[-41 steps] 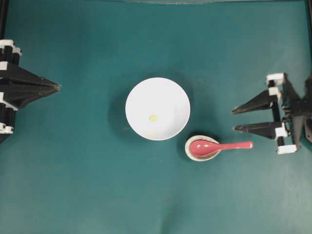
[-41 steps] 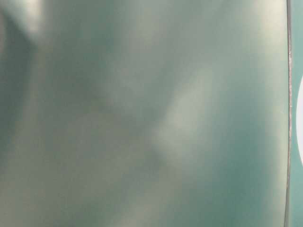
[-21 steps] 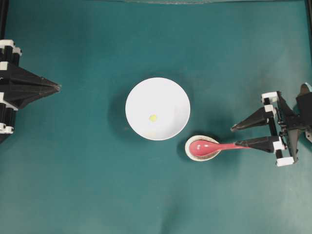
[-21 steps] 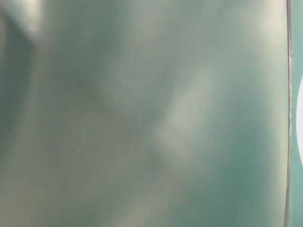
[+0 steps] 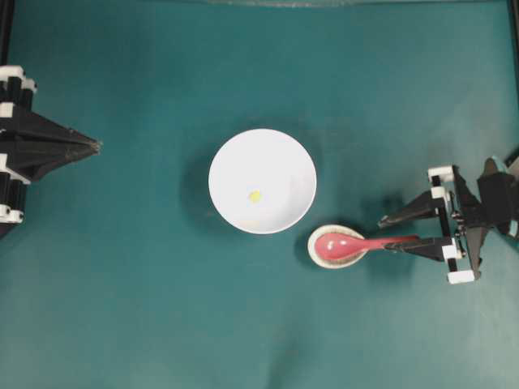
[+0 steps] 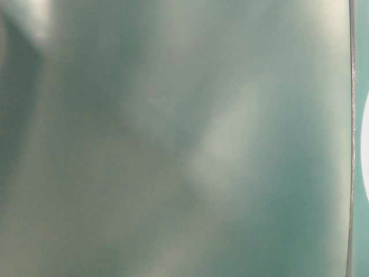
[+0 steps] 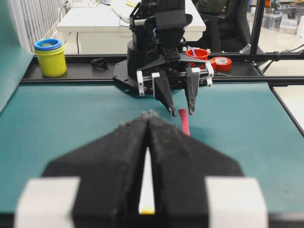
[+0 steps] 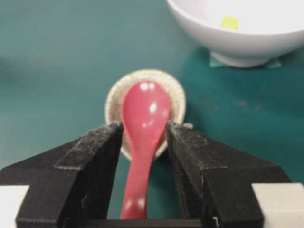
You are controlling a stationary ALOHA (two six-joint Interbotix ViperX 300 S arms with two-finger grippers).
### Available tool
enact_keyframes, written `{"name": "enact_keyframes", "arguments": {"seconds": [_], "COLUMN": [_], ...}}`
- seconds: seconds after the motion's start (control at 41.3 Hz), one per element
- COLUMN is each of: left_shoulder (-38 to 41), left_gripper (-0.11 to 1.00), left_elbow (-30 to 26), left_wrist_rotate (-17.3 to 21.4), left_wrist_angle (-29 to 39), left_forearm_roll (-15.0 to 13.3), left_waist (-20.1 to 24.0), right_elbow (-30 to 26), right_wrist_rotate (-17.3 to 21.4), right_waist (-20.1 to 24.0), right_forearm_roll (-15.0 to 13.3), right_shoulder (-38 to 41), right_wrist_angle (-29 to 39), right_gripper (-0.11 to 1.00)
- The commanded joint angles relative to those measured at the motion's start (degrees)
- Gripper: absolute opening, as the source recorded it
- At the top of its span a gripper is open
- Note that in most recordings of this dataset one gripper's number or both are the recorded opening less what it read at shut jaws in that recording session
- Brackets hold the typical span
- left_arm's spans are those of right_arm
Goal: Scoop the yellow hexagonal prism block from the bowl with a spoon using the right arm.
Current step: 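Lower the open right gripper around the red spoon handle, then close the right gripper on the red spoon handle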
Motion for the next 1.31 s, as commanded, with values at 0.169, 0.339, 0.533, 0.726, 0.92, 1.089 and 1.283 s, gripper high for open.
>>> {"name": "enact_keyframes", "arguments": {"seconds": [0.169,0.339,0.533,0.726,0.92,1.089,1.283], "left_shoulder": [0.62,0.62,0.62,0.62,0.62,0.70,0.62], "left_gripper": [-0.01,-0.01,-0.01,-0.01,-0.01,-0.01,-0.01], "left_elbow": [-1.14,-1.14,-1.05,-0.88,-0.70,-0.70,-0.70], "left_wrist_rotate": [0.09,0.09,0.09,0.09,0.09,0.09,0.09], "left_wrist_angle": [-0.35,-0.35,-0.35,-0.35,-0.35,-0.35,-0.35], "left_forearm_roll": [0.09,0.09,0.09,0.09,0.09,0.09,0.09], "left_waist": [0.09,0.09,0.09,0.09,0.09,0.00,0.09], "right_elbow": [-1.85,-1.93,-2.11,-2.02,-2.29,-2.81,-2.99], "right_wrist_rotate": [0.09,0.09,0.00,-0.44,-1.67,-2.99,-3.52], "right_waist": [3.34,4.22,4.22,4.22,4.22,4.22,4.22], "right_forearm_roll": [3.34,4.57,5.71,6.59,6.59,6.59,6.59], "right_shoulder": [5.01,7.38,8.96,9.40,9.40,9.40,9.40], "right_wrist_angle": [-2.64,-4.04,-4.04,-3.52,-1.58,-1.05,-1.05], "right_gripper": [0.50,0.50,0.50,0.50,0.50,0.50,0.50]}}
